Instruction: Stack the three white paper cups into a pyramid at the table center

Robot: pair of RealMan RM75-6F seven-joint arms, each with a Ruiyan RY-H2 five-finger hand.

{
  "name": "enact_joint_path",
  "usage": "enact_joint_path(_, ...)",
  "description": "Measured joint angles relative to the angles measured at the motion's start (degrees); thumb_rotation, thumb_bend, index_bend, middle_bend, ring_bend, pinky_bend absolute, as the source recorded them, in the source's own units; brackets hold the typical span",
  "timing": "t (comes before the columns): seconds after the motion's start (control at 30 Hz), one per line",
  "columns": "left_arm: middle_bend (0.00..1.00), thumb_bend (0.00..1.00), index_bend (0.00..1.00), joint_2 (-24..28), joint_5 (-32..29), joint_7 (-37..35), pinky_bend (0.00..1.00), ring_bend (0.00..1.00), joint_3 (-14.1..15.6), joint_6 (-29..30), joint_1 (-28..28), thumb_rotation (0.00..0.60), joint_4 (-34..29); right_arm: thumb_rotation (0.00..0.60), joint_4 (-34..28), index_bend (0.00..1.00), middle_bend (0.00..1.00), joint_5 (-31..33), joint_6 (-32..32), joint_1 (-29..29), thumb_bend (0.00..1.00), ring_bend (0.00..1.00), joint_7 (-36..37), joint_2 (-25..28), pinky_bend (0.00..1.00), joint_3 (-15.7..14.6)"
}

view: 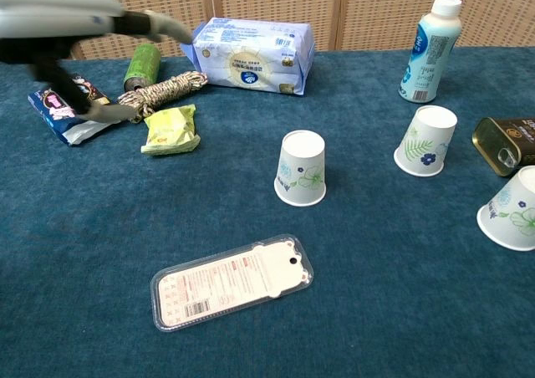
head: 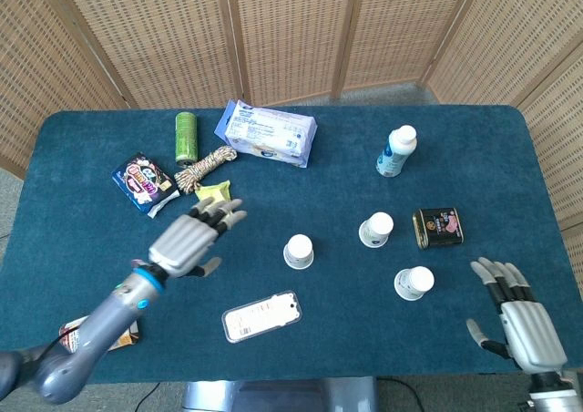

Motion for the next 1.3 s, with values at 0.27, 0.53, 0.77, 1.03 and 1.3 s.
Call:
enact_joint_path(0.27, 0.0, 0.43, 0.02, 9.6, 14.25, -7.71, 0.04, 0.0, 5.84, 6.63, 9.82, 0.6, -2.85, 0.6, -2.12, 0.0, 0.0, 1.08, -7.83, 5.26, 0.39, 0.0, -4.37, -0.1, 0.0, 0.79)
enact_joint_path(0.53, 0.0, 0.43, 0.03, 17.22, 24.14, -15.93, 0.06, 0.0, 9.71, 14.22, 19.04, 0.6, -3.08, 0.6, -4.09, 0.0, 0.0, 6.33, -16.77, 11.14, 0.38, 0.0, -11.34, -1.38, 0.0, 2.17)
enact_joint_path(0.77, 0.0, 0.43, 0.03, 18.29, 26.83, -18.36, 0.08, 0.0, 9.73, 14.95, 22.21, 0.6, -1.94, 0.6, -4.14, 0.0, 0.0, 11.75, -21.5, 15.48, 0.38, 0.0, -17.14, -4.26, 0.0, 3.52)
enact_joint_path(1.03, 0.0, 0.43, 0.03, 17.55, 27.54, -19.02, 0.08, 0.0, 8.63, 13.19, 23.62, 0.6, -0.94, 0.6, -2.65, 0.0, 0.0, 17.39, -25.43, 19.3, 0.39, 0.0, -22.76, -6.96, 0.0, 4.19)
enact_joint_path(1.3, 0.0, 0.43, 0.03, 17.01, 27.08, -20.12, 0.09, 0.0, 7.49, 11.88, 24.91, 0.6, 0.1, 0.6, 0.71, 0.0, 0.0, 20.54, -27.14, 21.32, 0.39, 0.0, -26.96, -8.39, 0.0, 3.09)
